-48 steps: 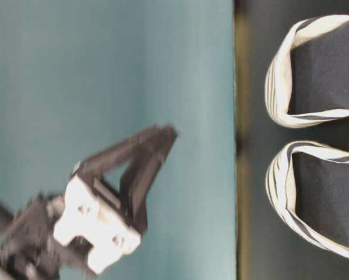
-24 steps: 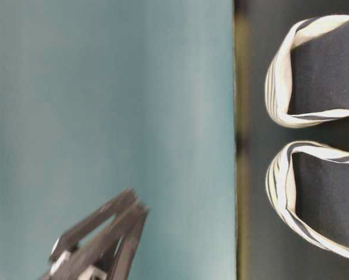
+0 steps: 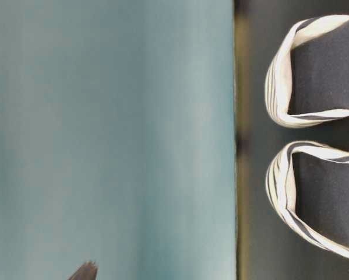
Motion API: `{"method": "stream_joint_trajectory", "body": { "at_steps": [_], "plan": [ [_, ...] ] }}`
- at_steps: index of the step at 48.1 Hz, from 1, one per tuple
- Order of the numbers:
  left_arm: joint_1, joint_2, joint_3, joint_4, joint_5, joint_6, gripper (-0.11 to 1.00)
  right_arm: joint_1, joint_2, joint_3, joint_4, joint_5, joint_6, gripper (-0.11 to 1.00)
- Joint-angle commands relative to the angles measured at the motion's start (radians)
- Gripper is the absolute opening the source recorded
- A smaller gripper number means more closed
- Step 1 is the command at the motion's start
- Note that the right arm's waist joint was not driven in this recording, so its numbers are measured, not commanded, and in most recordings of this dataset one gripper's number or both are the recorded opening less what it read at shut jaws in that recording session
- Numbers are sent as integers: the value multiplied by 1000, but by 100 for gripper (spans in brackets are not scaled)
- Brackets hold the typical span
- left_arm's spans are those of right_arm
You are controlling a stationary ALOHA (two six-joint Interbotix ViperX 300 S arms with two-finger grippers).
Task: Arrange the slippers with the left arm.
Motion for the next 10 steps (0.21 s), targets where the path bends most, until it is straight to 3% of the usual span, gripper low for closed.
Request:
{"method": "stream_joint_trajectory", "body": {
  "at_steps": [1, 10],
  "plan": [
    [-3, -21, 2, 2, -11, -6, 79, 0, 3, -5, 2, -9, -3, 1],
    [-3, -28, 17, 2, -11, -6, 79, 0, 2, 0, 2, -9, -3, 1]
  ]
}}
